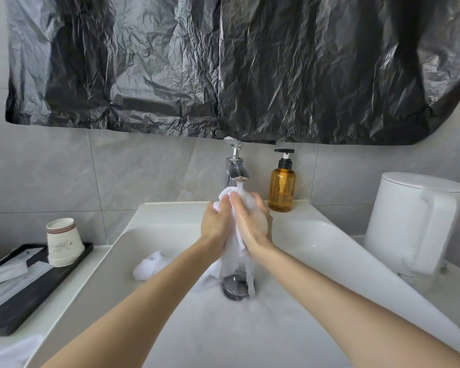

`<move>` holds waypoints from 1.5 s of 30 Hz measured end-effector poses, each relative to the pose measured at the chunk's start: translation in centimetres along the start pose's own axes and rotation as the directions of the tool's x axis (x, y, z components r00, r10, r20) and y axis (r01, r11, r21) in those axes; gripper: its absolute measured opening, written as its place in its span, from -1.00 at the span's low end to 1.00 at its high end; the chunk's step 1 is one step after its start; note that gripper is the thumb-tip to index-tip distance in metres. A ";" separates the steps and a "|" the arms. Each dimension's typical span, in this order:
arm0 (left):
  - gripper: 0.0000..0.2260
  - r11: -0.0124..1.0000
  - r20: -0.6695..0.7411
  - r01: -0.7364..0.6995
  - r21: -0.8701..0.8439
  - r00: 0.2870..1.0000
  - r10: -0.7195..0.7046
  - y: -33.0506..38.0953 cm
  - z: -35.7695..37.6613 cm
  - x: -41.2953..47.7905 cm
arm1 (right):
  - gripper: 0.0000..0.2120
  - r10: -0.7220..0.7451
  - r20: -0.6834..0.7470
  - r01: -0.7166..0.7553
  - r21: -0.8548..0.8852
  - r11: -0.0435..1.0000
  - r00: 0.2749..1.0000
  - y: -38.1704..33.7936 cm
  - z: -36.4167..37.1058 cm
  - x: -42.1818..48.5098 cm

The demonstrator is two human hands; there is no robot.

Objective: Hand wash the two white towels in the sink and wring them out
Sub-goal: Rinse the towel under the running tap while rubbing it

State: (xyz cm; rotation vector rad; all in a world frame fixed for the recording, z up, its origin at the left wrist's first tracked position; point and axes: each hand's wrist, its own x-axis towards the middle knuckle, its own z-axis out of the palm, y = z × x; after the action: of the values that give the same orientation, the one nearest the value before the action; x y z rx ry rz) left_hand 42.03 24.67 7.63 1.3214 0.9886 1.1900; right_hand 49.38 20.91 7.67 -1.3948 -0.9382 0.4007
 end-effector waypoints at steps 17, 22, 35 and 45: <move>-0.33 0.792 0.475 -0.226 0.567 0.875 -0.090 -1.3 -2.0 -1.5 | -0.81 0.360 -0.064 -0.296 0.446 0.845 0.931 -1.1 -4.7 5.3; -0.26 0.457 0.496 -0.395 0.797 0.859 -0.123 -2.2 -1.8 -1.6 | -0.32 0.322 0.067 -0.300 0.577 0.760 0.944 -0.7 -6.3 7.1; -0.64 0.998 0.066 -0.012 0.054 0.998 0.009 2.7 -3.6 -0.3 | -0.70 0.070 0.489 0.066 -0.256 0.964 0.870 -1.0 -6.1 3.7; -0.86 0.989 0.089 -0.095 0.110 0.992 0.085 2.2 -3.4 -0.7 | -0.68 -0.051 0.562 0.154 -0.137 0.978 0.825 -0.6 -4.7 3.5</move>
State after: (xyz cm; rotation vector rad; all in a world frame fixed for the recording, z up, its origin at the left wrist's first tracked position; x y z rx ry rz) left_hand 38.44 24.37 9.62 1.5087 0.9562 1.1491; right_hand 54.86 20.29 9.77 -1.4026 -1.5560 0.6779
